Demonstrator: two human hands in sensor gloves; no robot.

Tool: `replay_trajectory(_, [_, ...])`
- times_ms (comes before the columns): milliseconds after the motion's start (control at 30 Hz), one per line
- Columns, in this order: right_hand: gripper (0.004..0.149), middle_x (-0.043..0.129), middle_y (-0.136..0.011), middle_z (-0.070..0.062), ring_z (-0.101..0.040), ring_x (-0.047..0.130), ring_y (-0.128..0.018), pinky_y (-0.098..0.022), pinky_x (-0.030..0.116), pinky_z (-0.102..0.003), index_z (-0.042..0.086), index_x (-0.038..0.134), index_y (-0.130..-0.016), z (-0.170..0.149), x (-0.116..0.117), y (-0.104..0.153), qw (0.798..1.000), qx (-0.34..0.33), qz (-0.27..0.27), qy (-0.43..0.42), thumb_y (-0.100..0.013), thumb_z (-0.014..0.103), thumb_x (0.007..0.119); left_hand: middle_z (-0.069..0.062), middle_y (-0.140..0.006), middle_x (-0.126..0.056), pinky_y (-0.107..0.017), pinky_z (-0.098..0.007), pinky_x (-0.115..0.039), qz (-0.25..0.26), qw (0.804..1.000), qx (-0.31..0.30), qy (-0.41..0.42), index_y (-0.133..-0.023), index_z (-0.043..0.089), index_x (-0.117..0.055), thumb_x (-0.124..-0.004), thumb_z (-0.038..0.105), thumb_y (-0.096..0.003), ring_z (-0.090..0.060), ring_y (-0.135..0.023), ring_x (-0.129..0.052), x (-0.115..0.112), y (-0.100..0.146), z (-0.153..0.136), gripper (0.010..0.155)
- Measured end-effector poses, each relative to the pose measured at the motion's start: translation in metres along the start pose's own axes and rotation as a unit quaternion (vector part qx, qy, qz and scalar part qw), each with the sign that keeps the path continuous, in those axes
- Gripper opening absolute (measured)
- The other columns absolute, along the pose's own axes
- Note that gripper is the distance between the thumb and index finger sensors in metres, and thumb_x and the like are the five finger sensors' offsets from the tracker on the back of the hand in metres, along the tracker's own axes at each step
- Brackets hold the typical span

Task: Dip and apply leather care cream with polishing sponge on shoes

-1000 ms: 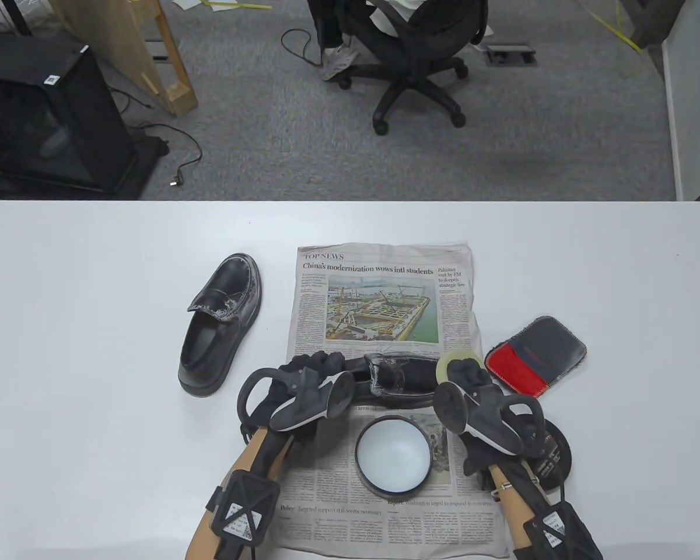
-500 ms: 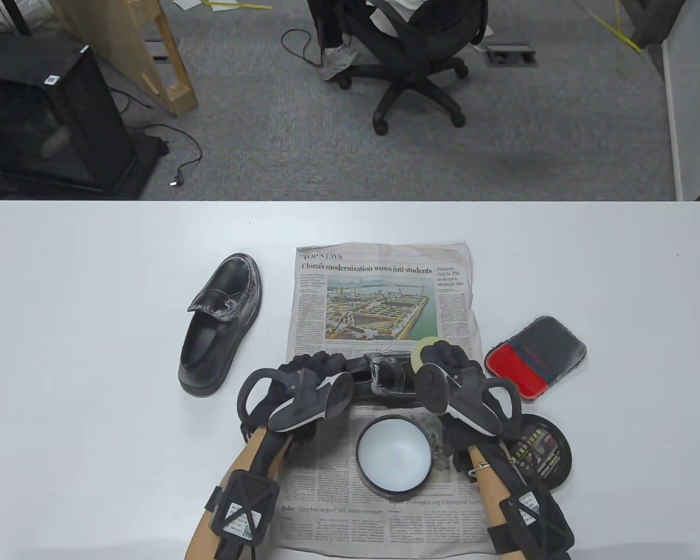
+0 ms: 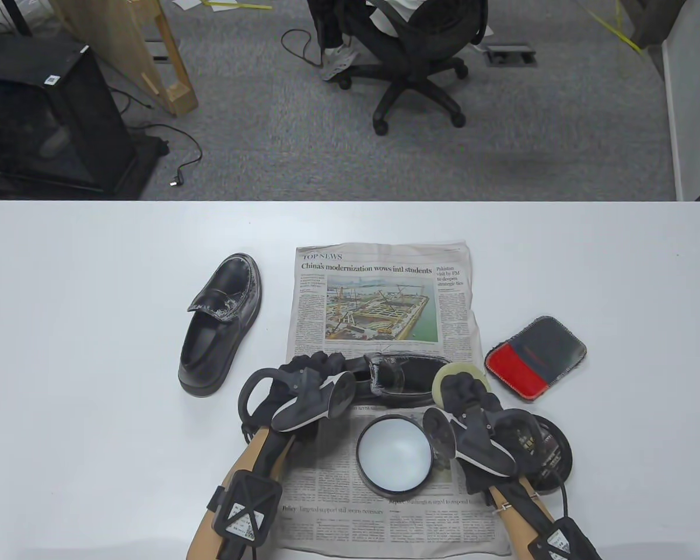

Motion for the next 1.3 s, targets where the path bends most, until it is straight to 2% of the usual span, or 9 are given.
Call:
replay_trajectory(100, [0.049, 0.057, -0.115, -0.014, -0.043, 0.065, -0.103, -0.07, 0.062, -0.054, 0.017, 0.051, -0.111, 0.009, -0.008, -0.012, 0.999, -0.009, -0.021, -0.034, -0.063, 0.024, 0.06, -0.001, -0.103, -0.087, -0.061, -0.041, -0.083, -0.003, 1.0, -0.004, 0.004, -0.103, 0.033, -0.069, -0.076, 0.065, -0.0346, -0.027, -0.089, -0.09, -0.001, 0.0, 0.0, 0.076])
replay_trajectory(200, [0.048, 0.059, -0.115, -0.012, -0.04, 0.067, -0.102, -0.07, 0.063, -0.052, 0.02, 0.052, -0.11, 0.005, -0.006, -0.034, 1.0, 0.021, -0.008, -0.016, -0.063, 0.023, 0.059, -0.002, -0.103, -0.088, -0.06, -0.041, -0.083, 0.001, 1.0, -0.002, 0.008, -0.103, 0.033, -0.069, -0.076, 0.065, -0.0346, -0.027, -0.088, -0.09, -0.001, 0.0, 0.0, 0.076])
replay_trajectory(333, [0.047, 0.06, -0.114, -0.011, -0.039, 0.07, -0.1, -0.07, 0.066, -0.049, 0.022, 0.053, -0.108, -0.01, 0.003, -0.048, 0.998, 0.065, 0.008, -0.007, -0.062, 0.023, 0.06, -0.002, -0.101, -0.089, -0.058, -0.04, -0.084, 0.008, 1.0, 0.004, 0.005, -0.103, 0.032, -0.069, -0.075, 0.066, -0.0352, -0.026, -0.086, -0.091, -0.001, 0.001, 0.0, 0.076])
replay_trajectory(533, [0.049, 0.062, -0.111, -0.016, -0.04, 0.077, -0.095, -0.066, 0.071, -0.047, 0.015, 0.05, -0.108, -0.031, 0.014, -0.03, 0.997, 0.076, 0.026, -0.011, -0.062, 0.023, 0.061, -0.003, -0.1, -0.089, -0.056, -0.04, -0.085, 0.007, 1.0, 0.01, -0.001, -0.103, 0.033, -0.07, -0.075, 0.067, -0.0353, -0.026, -0.085, -0.092, 0.0, 0.002, -0.001, 0.076])
replay_trajectory(700, [0.049, 0.064, -0.109, -0.02, -0.042, 0.079, -0.093, -0.065, 0.072, -0.048, 0.009, 0.051, -0.107, -0.02, 0.014, -0.002, 0.999, 0.031, 0.02, -0.013, -0.062, 0.023, 0.062, -0.003, -0.101, -0.089, -0.057, -0.041, -0.085, 0.006, 1.0, 0.01, -0.003, -0.103, 0.032, -0.07, -0.075, 0.066, -0.0354, -0.027, -0.085, -0.092, 0.0, 0.001, 0.0, 0.076])
replay_trajectory(800, [0.049, 0.062, -0.111, -0.019, -0.043, 0.074, -0.096, -0.068, 0.068, -0.05, 0.01, 0.051, -0.109, -0.006, 0.007, 0.002, 1.0, 0.011, -0.01, 0.0, -0.062, 0.023, 0.061, -0.003, -0.101, -0.089, -0.058, -0.041, -0.084, 0.008, 1.0, 0.003, -0.004, -0.103, 0.032, -0.07, -0.075, 0.066, -0.0352, -0.027, -0.086, -0.091, 0.0, 0.001, 0.0, 0.076])
replay_trajectory(933, [0.048, 0.056, -0.116, -0.011, -0.041, 0.064, -0.104, -0.071, 0.062, -0.054, 0.022, 0.05, -0.11, 0.0, -0.002, -0.011, 0.999, 0.011, -0.039, -0.019, -0.063, 0.024, 0.059, -0.002, -0.102, -0.088, -0.06, -0.041, -0.084, -0.001, 1.0, -0.004, -0.002, -0.102, 0.033, -0.069, -0.076, 0.065, -0.0343, -0.027, -0.088, -0.091, 0.0, 0.0, 0.001, 0.076])
replay_trajectory(1133, [0.047, 0.06, -0.114, -0.011, -0.039, 0.07, -0.1, -0.07, 0.066, -0.05, 0.024, 0.051, -0.109, -0.018, 0.007, -0.054, 0.996, 0.079, 0.01, -0.034, -0.063, 0.024, 0.059, -0.001, -0.103, -0.087, -0.061, -0.041, -0.084, 0.002, 1.0, -0.003, 0.002, -0.103, 0.034, -0.069, -0.077, 0.065, -0.0344, -0.026, -0.088, -0.09, -0.001, 0.001, 0.0, 0.076])
replay_trajectory(1300, [0.049, 0.066, -0.109, -0.018, -0.039, 0.082, -0.091, -0.065, 0.074, -0.047, 0.014, 0.051, -0.109, -0.037, 0.015, -0.049, 0.994, 0.094, 0.051, -0.038, -0.062, 0.023, 0.061, -0.002, -0.102, -0.088, -0.058, -0.04, -0.084, 0.002, 1.0, 0.002, -0.001, -0.103, 0.034, -0.068, -0.076, 0.066, -0.0353, -0.026, -0.086, -0.091, 0.0, 0.001, 0.0, 0.076])
Point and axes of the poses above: the tracker on the back of each hand, its own z axis roughly to the thumb side, its own y axis roughly from the fingertips to the wrist, x = y × z, the point moved 4 cm from there along -y, roughly from the wrist to the fingertips
